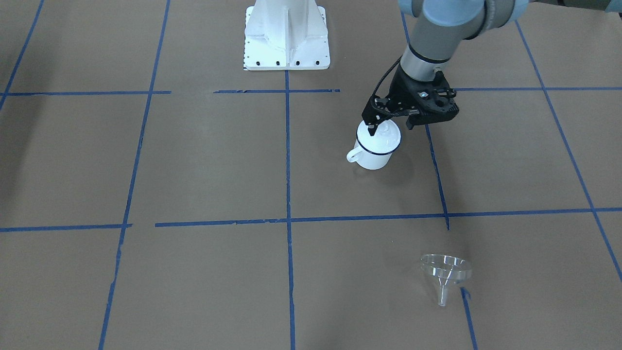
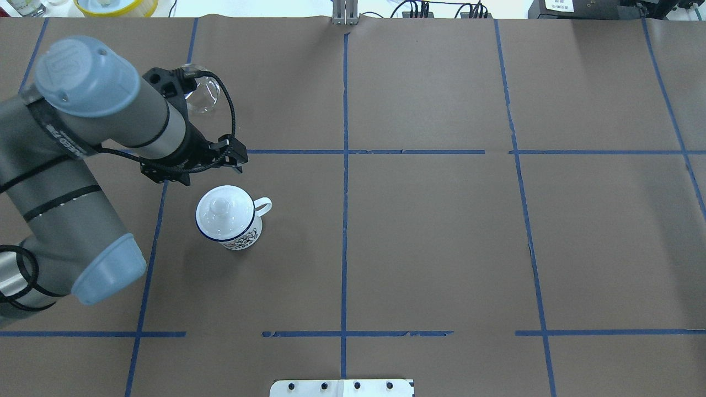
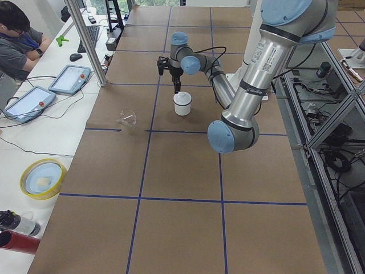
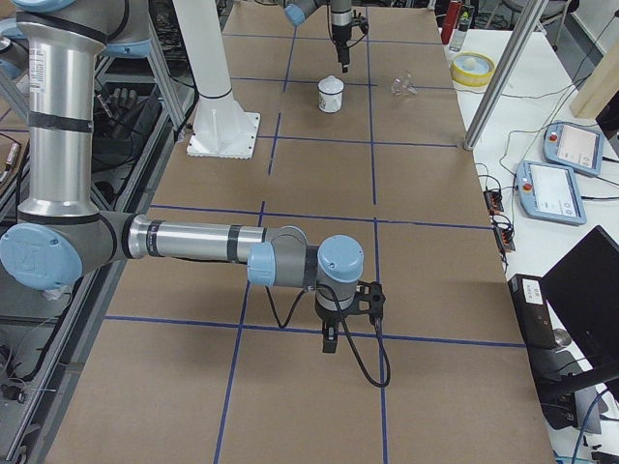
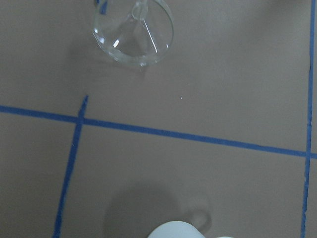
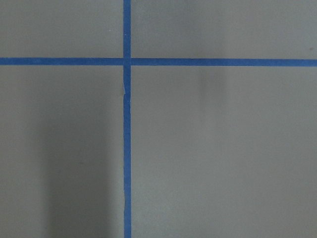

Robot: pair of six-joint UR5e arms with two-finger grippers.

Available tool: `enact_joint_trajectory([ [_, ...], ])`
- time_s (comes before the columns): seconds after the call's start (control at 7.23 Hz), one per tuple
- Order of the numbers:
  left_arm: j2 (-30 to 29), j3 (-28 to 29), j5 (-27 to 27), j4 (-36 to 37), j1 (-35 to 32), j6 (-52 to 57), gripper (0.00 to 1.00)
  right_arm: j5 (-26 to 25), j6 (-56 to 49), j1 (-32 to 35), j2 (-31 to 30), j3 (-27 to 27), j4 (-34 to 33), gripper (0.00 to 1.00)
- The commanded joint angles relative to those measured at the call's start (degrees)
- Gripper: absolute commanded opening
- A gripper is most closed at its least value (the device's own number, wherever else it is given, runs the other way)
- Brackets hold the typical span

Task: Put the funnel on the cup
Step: 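Move the left gripper over the white mug and lower onto its lid knob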

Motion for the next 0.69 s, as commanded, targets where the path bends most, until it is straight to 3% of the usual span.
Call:
enact_joint_trajectory([
  [0.0,0.0,-0.2,5.5,1.3,4.5,-2.8,1.0,0.0,0.0,0.0,0.0,-0.1,0.0,1.0],
  [0.55,2.9,-0.5,5.6,-2.8,4.8,-2.2,1.0,0.0,0.0,0.0,0.0,-0.1,0.0,1.0],
])
